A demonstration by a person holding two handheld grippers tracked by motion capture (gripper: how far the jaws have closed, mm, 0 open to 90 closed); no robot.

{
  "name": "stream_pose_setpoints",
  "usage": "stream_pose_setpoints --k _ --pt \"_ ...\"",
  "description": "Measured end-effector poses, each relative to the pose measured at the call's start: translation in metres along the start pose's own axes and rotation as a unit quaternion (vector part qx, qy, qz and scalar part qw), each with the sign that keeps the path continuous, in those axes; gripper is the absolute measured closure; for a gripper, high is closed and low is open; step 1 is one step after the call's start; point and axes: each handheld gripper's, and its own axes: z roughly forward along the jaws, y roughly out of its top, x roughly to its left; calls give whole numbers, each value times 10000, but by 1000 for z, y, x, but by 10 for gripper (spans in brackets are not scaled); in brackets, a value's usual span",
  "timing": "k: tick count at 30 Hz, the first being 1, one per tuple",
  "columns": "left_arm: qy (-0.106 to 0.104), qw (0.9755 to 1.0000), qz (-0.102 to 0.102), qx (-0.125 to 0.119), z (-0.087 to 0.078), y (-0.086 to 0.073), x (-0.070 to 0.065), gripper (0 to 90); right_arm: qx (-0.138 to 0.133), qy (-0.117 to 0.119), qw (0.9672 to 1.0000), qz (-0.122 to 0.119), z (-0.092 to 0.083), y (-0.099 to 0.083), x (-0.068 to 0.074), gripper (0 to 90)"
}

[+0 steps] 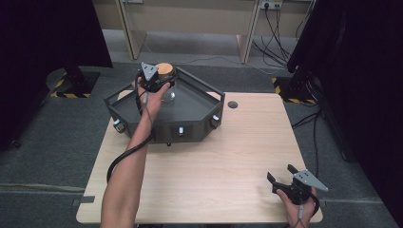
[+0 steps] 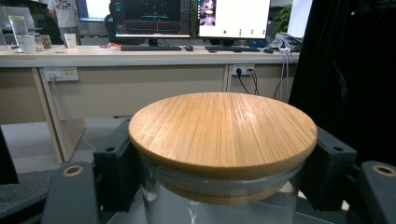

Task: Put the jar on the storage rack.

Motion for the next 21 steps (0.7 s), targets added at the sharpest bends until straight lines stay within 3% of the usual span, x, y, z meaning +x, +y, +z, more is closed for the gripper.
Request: stream_pose_setpoints --k 21 --pt "-28 9998 -73 176 4 -6 4 263 -5 -12 10000 -24 0 0 1 67"
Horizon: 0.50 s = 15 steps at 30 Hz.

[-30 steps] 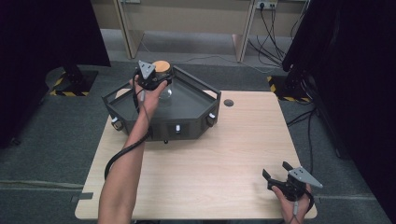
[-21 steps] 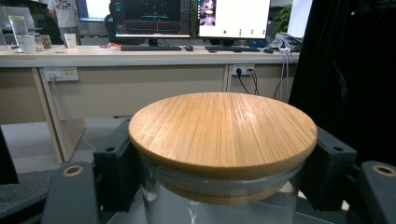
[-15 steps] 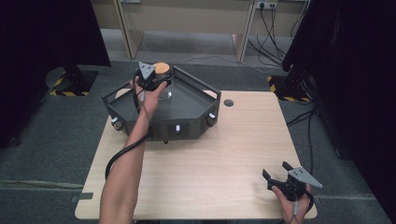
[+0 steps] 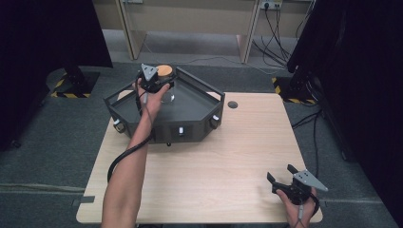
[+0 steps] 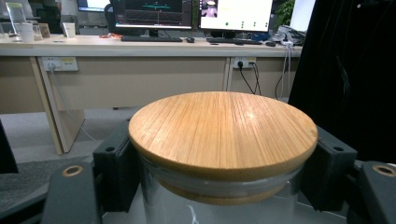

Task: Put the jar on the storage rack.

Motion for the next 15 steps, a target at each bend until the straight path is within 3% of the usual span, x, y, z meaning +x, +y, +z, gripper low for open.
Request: stream_pose_setpoints --k 7,15 --pt "-63 9999 -96 105 -1 2 1 249 -10 -2 10000 3 0 0 0 67" --pt "-54 9995 -185 244 -4 4 2 141 -14 -2 10000 9 0 0 0 67"
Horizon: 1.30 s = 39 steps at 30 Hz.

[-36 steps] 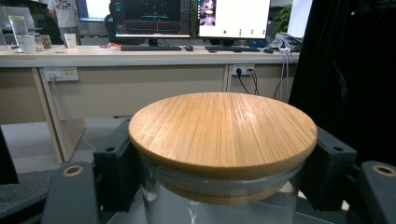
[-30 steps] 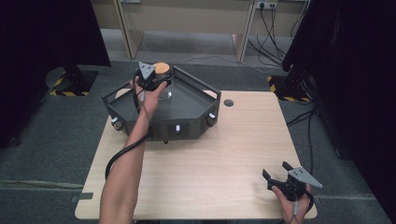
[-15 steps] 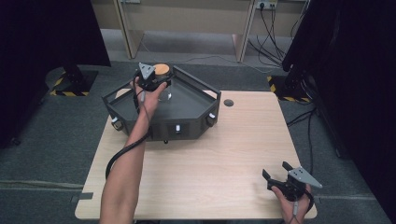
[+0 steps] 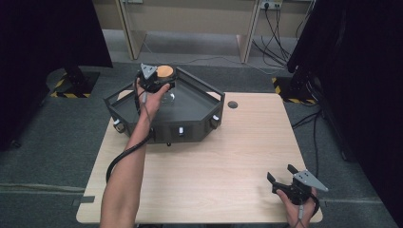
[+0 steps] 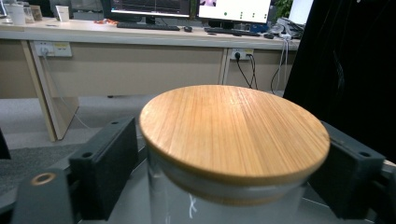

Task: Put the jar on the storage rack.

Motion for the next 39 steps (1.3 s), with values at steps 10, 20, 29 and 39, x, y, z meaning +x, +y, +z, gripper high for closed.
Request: stream_pose_setpoints --k 10,20,29,39 --pt "-332 9993 41 159 -20 8 -1 63 2 -10 10000 -6 0 0 0 66" --pt "-416 9987 180 212 -45 9 -1 59 14 -19 10000 -24 0 0 1 65" --pt "-510 9986 142 92 -69 3 2 62 3 -8 10000 -22 0 0 0 65" --pt "-750 9968 249 -89 -104 -15 -2 67 -22 -7 10000 -12 0 0 0 64"
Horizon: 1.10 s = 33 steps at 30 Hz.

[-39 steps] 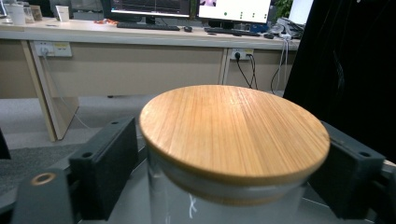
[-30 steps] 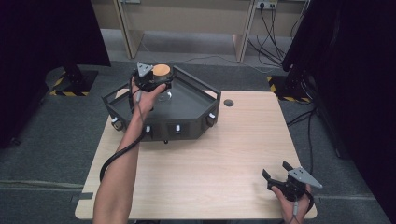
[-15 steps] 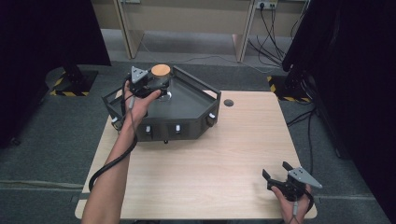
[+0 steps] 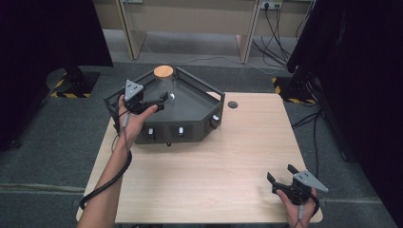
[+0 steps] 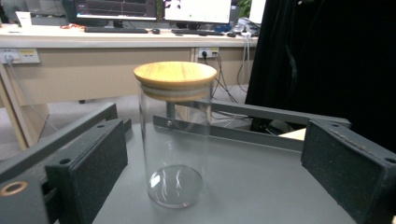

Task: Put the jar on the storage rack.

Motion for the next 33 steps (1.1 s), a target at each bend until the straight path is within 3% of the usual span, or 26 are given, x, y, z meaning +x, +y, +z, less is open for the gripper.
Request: stream_pose_setpoints --k 4,8,18,26,33 --pt "-130 9999 2 -105 -19 -15 -7 70 8 4 10000 -19 0 0 0 64" --pt "-215 9996 -30 -177 -43 -42 -14 71 3 0 10000 -26 0 0 0 63" --pt "-387 9987 117 -301 -90 -96 -27 65 7 -8 10000 -48 0 0 1 63" --pt "-376 9988 76 -303 -112 -129 -32 64 -3 -2 10000 -46 0 0 1 62" --pt "-230 9997 1 3 -121 -167 -29 62 -1 -3 10000 -51 0 0 1 61"
